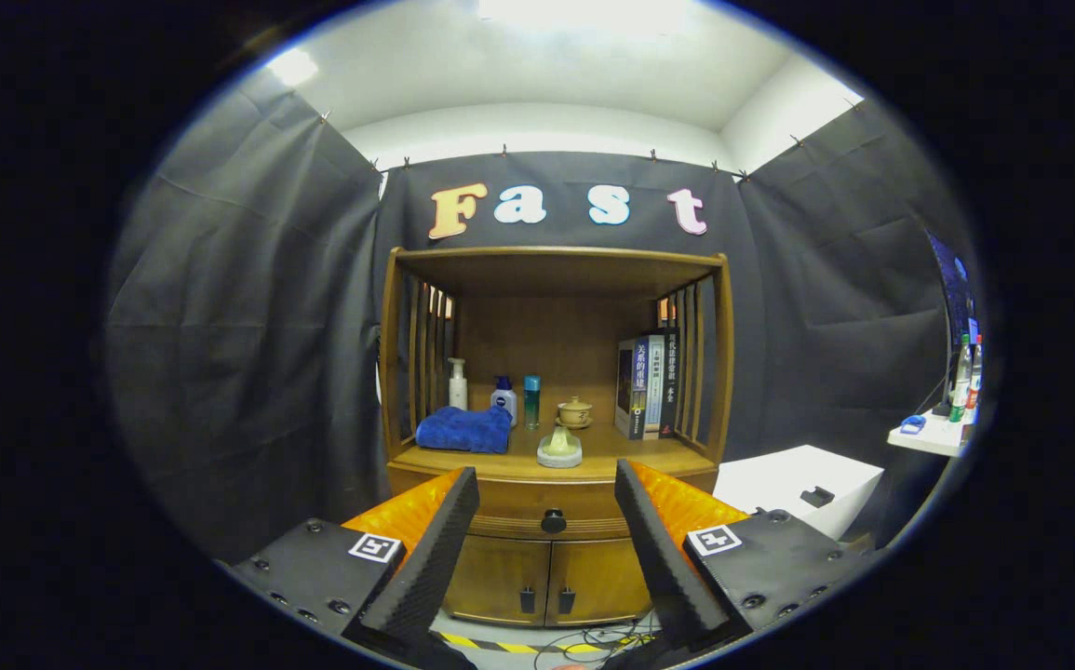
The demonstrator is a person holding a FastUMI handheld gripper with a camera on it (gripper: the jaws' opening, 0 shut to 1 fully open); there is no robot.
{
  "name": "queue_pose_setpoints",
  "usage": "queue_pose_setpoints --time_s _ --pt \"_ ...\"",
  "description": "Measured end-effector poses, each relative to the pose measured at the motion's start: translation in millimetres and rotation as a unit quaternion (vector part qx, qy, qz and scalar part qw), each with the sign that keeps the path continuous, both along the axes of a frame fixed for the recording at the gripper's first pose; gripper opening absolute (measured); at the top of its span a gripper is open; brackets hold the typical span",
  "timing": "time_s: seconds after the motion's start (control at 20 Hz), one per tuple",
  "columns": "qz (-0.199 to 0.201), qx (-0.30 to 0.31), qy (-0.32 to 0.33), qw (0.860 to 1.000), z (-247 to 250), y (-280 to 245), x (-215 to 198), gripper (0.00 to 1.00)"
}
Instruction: Pull open the drawer, take out the items inside it, and place them on the countertop above the cabinet.
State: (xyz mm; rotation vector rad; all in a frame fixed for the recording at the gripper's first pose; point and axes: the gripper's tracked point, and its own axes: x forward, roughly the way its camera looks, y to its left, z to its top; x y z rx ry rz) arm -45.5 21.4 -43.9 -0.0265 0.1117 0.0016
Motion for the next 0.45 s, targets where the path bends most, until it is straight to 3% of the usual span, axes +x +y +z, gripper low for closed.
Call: queue_pose_setpoints --time_s 0.25,0.45 --pt "0.004 -0.005 -0.003 1.000 17.6 3.3 -63.8 0.97" --pt "0.013 0.001 -0.014 1.000 23.9 6.4 -83.3 0.97"
